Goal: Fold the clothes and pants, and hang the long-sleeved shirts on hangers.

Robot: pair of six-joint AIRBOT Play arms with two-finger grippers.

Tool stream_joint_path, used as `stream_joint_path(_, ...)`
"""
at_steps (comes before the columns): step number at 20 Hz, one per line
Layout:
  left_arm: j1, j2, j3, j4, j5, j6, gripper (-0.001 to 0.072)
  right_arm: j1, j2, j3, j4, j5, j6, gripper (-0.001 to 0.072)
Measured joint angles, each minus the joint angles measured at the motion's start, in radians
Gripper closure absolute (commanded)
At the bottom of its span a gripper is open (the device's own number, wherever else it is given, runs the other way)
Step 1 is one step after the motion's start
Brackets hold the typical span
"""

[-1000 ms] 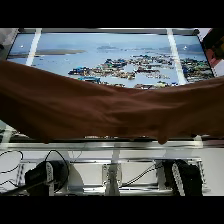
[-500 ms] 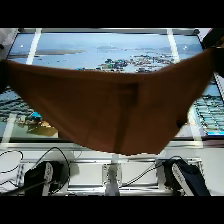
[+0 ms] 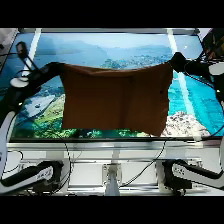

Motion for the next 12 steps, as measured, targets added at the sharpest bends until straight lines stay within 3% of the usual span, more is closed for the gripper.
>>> stream_joint_path(5, -0.042, -0.124, 0.039, -0.005, 0.126, 0.034, 0.0690, 0.000, -0.094, 0.001, -0.045, -0.101, 0.001, 0.0694)
stream_joint_path(12, -0.035, -0.226, 0.046, 0.003, 0.131, 0.045, 0.0692, 0.000, -0.217, 0.001, -0.120, -0.063, -0.021, 0.0694)
